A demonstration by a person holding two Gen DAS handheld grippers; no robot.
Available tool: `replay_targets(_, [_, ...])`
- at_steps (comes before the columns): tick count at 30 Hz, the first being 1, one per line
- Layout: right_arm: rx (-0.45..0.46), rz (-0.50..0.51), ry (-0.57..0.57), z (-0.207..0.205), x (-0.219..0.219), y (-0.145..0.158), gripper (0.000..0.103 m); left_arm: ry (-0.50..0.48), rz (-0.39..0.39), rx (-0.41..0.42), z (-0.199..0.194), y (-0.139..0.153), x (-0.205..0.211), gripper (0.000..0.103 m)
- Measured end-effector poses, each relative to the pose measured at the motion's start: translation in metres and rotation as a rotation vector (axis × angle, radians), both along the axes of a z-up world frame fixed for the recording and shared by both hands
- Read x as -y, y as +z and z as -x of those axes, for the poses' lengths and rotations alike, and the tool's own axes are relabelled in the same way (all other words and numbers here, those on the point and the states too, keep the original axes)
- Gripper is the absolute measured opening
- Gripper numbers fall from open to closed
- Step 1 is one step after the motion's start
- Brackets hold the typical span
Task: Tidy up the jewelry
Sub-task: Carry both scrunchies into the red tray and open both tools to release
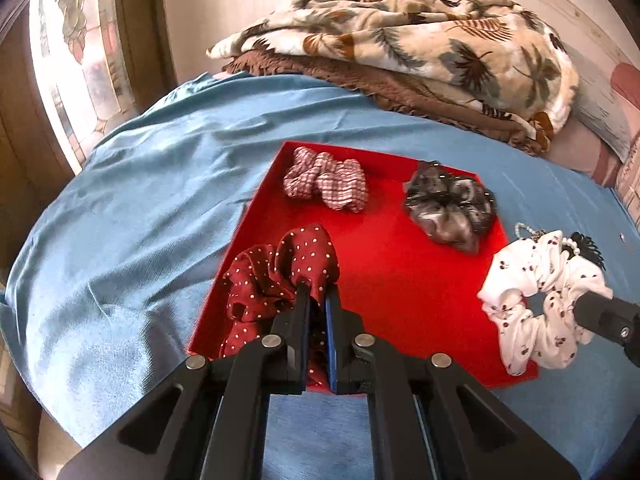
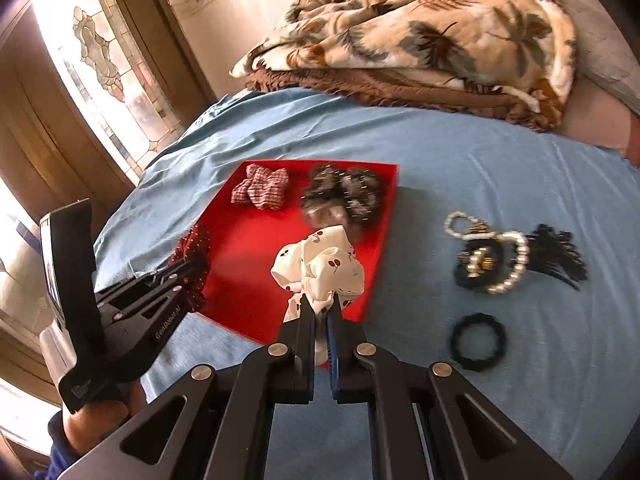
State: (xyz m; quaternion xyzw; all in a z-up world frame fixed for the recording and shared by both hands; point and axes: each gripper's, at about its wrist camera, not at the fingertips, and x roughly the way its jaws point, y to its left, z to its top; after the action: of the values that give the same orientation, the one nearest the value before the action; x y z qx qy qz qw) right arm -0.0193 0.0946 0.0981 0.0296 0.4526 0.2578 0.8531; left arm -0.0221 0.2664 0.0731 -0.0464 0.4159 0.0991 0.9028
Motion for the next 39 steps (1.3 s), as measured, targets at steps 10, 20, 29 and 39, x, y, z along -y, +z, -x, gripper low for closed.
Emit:
replay_targets(10, [-0.043, 0.072, -0.001, -0.009, -0.019, -0.035, 0.006, 0.021, -0.011, -0.024, -0.014, -0.012, -0.011, 0.009])
replay_targets(20, [-0.095, 0.086, -0.016, -0.006, -0.013, -0.058, 0.006, 0.089, 0.030, -0.071, -0.017, -0.026, -0.029, 0.010])
replay_targets(29, [-0.108, 0.083, -0.016, 0.001, -0.008, -0.058, 0.006, 0.067, -0.012, -0.065, -0.012, -0.029, -0.019, 0.019])
replay_targets(39, [-0.048, 0.008, -0.035, 0.010, 0.004, -0.037, 0.041, 0.058, -0.062, 0.075, 0.011, -0.009, -0.006, 0.060])
